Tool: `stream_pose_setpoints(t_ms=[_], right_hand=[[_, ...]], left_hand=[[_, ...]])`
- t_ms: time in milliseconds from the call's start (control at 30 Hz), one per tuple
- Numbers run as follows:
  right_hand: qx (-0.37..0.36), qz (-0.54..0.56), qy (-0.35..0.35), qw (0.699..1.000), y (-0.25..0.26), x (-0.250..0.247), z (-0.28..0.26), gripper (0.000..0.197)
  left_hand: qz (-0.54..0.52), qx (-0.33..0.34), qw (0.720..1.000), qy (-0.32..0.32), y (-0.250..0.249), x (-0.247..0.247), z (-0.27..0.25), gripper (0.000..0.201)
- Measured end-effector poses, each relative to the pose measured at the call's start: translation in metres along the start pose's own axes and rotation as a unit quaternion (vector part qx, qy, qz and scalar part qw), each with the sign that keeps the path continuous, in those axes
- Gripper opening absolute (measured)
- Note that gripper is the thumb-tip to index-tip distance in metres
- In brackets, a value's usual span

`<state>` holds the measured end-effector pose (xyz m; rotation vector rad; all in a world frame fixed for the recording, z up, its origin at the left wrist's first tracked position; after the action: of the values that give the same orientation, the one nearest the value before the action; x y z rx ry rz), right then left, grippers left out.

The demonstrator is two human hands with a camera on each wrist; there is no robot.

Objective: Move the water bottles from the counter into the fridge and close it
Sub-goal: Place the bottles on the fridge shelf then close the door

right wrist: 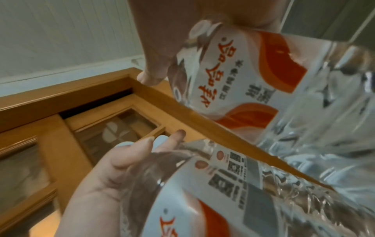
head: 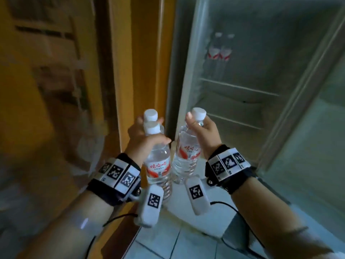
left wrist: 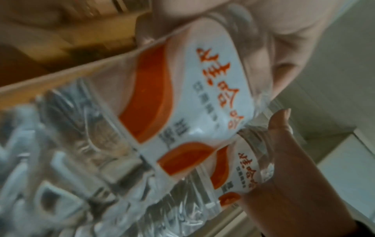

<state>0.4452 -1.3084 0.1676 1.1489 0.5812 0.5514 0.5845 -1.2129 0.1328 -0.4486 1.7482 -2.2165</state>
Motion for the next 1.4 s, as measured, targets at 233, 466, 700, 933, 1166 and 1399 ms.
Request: stream_pose_setpoints(t_ms=[233, 466, 700, 933, 1166, 1399], right_hand=[[-0.051, -0.027, -0.155, 0.986, 0.014, -0.155, 0.110, 0.023], [-0.180, -0.036, -0.265, 0.947, 0.051, -0.281, 0.217, 0.015], [-0.169, -0.085, -0.275, 0.943, 0.031, -0.364, 0.332, 0.015], [-0.081, -0.086, -0.255, 0.960, 0.004, -0.401, 0.398, 0.030], [-0.024, -0.103, -0.134, 0.985, -0.035, -0.395, 0.405, 0.087], [0.027, -0.090, -0.146, 0.985, -0.060, -0.414, 0.403, 0.093]], left_hand=[[-0.033, 0.028, 0.991, 0.130, -0.024, 0.089, 0.184, 0.073], [-0.078, 0.050, 0.980, 0.176, -0.039, 0.149, 0.323, 0.096], [-0.097, 0.074, 0.977, 0.178, -0.045, 0.178, 0.413, 0.088], [-0.099, 0.112, 0.975, 0.164, -0.083, 0.187, 0.464, 0.079], [-0.151, 0.091, 0.963, 0.205, -0.090, 0.192, 0.483, 0.079], [-0.145, 0.075, 0.963, 0.215, -0.086, 0.200, 0.489, 0.066]])
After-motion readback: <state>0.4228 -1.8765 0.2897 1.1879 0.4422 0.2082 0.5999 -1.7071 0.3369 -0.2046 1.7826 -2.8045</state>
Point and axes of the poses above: each hand's wrist, its own z-axis towards the middle knuckle, its own x-axis out of the palm, y = z × x, the point moved 8 cm from there along z, towards the middle knuckle, and after that the axes turned 12 degrees about y, right-handed, at the moved point
